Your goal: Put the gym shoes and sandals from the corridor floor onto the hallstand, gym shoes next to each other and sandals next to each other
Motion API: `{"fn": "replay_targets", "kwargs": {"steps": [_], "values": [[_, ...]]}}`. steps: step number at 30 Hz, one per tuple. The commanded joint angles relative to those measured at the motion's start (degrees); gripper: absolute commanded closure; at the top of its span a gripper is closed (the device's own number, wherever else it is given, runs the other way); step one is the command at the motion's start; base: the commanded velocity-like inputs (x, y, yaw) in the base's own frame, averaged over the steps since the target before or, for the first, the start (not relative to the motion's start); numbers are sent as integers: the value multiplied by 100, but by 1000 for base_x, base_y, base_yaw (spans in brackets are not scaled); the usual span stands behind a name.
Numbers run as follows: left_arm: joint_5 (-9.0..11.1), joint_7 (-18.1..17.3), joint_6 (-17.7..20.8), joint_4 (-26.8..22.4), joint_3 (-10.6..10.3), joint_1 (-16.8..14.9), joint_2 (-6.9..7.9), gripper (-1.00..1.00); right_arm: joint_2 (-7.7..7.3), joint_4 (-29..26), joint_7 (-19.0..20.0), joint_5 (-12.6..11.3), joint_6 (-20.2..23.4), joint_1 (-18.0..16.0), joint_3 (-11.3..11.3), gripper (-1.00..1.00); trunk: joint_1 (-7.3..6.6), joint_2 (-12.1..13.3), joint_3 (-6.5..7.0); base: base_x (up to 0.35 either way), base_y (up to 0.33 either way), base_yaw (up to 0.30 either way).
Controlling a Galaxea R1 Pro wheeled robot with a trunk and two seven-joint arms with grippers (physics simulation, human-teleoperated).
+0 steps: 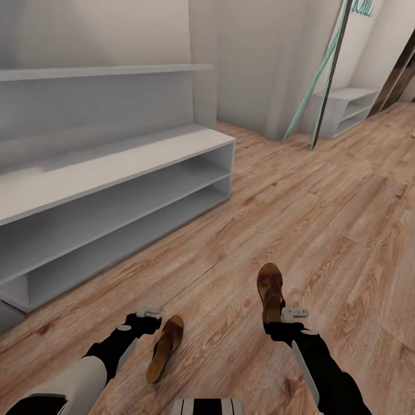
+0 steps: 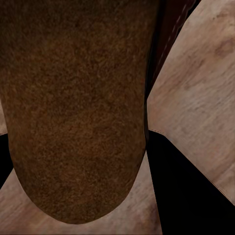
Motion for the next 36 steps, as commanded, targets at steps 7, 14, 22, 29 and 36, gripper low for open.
{"fn": "replay_targets", "kwargs": {"steps": [7,14,22,29,36], "values": [[-317,-5,-542,499,-48,-1,41,-100,0,-11,-13,-17,31,-2,-5,100,14,-10,-156,0,0,-34],[-330,-7,-575,701,-50,-1,78,-100,0,-11,-13,-17,31,-2,-4,100,14,-10,-185,0,0,-141],[-335,-7,-767,1060,-51,6,83,-100,0,-11,-13,-17,31,-2,-4,100,14,-10,-189,0,0,-13],[-337,-7,-861,1354,-57,9,84,-100,0,-11,-13,-17,31,-2,-1,100,14,-10,-197,0,0,-68],[-338,-7,-866,1383,-58,41,77,-100,0,-13,-13,-17,31,-2,-2,100,14,-10,-210,0,0,-102]]}}
